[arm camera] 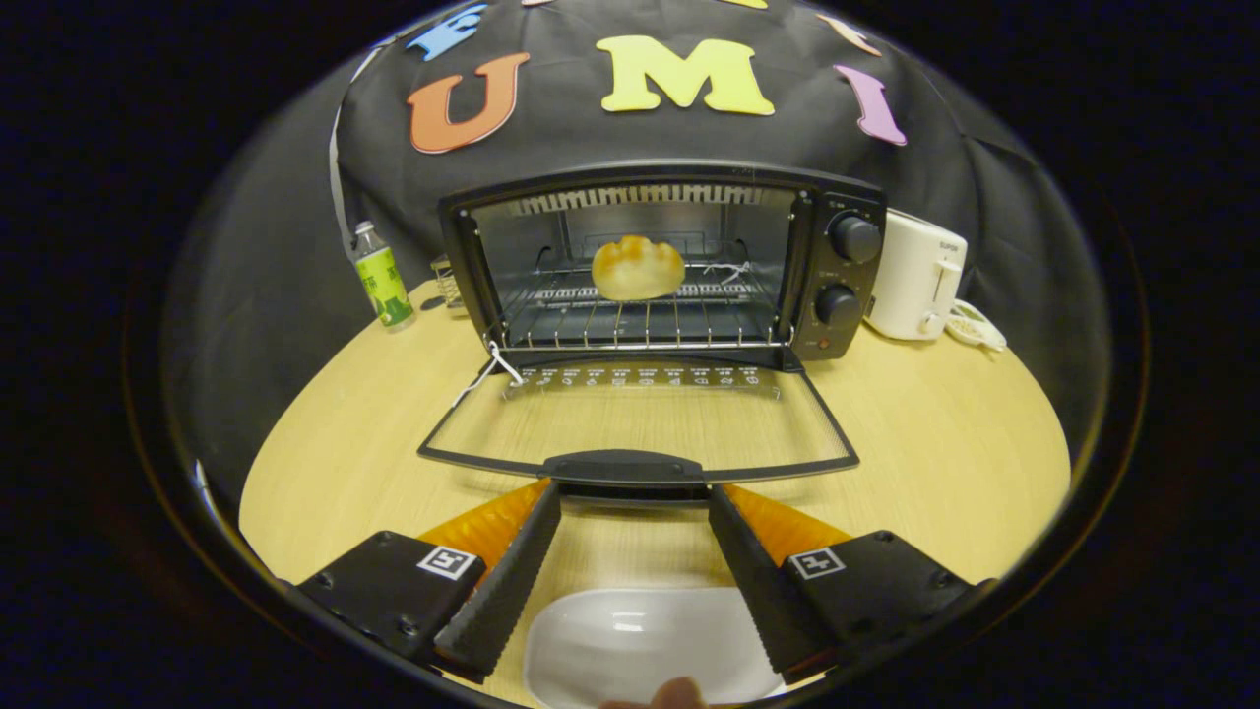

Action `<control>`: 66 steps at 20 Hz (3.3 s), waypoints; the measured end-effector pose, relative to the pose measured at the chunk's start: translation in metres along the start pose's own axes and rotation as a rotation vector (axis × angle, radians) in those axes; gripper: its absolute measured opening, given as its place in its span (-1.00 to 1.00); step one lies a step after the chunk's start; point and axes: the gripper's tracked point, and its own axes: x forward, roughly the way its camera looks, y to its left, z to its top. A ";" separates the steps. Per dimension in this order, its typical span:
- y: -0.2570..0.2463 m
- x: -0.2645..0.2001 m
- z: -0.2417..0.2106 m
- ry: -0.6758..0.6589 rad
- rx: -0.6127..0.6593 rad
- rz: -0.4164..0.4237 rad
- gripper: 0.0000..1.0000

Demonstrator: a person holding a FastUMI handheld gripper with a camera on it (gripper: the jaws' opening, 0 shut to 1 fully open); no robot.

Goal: Open the toaster oven, put the food inside, and close the toaster oven door.

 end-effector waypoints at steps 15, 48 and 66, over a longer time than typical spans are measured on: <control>0.001 -0.024 0.140 -0.382 -0.065 -0.006 1.00; 0.055 -0.387 0.134 -0.756 -0.058 -0.036 0.99; 0.094 -0.364 0.132 -0.721 -0.087 -0.012 0.99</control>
